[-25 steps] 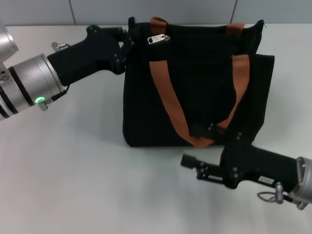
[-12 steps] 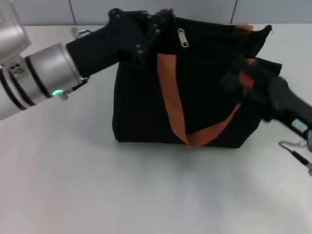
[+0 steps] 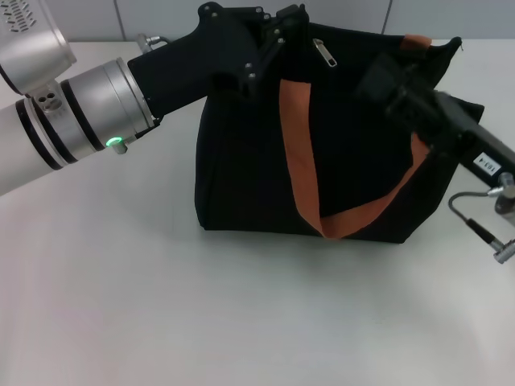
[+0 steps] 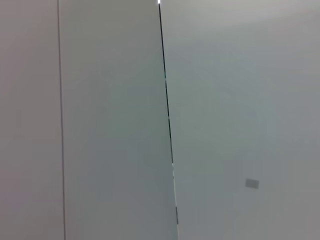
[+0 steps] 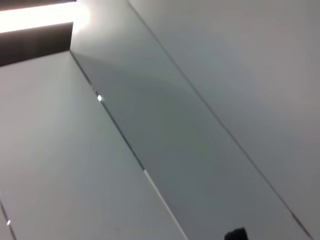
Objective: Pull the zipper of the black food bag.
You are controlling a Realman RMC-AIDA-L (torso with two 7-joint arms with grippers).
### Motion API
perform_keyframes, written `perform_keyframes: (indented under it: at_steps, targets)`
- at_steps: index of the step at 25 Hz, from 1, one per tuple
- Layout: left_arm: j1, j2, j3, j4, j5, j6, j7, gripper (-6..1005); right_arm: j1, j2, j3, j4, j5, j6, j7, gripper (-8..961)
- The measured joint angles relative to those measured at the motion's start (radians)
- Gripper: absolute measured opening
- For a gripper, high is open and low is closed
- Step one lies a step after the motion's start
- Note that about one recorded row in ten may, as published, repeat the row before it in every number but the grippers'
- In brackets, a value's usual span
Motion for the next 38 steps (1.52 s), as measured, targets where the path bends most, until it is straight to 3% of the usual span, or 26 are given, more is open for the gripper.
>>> perform_keyframes:
  at_steps: [12, 18, 28, 38]
  targets:
    - [0.006, 0.000, 0.023, 0.001, -0.059, 0.021, 0.001, 47, 0.016, 0.002, 0.007, 0.018, 0.028, 0.008, 0.015, 686]
    - [0.000, 0.000, 0.050, 0.001, -0.065, 0.015, 0.000, 51, 0.029, 0.002, 0.006, 0.034, 0.028, 0.037, 0.012, 462]
    - [0.000, 0.000, 0.067, 0.000, -0.077, 0.012, 0.000, 58, 0.078, 0.003, -0.001, 0.059, 0.025, 0.086, 0.011, 450]
    - [-0.001, 0.000, 0.069, 0.000, -0.089, 0.011, 0.000, 64, 0.082, 0.003, 0.000, 0.064, 0.024, 0.114, 0.015, 428]
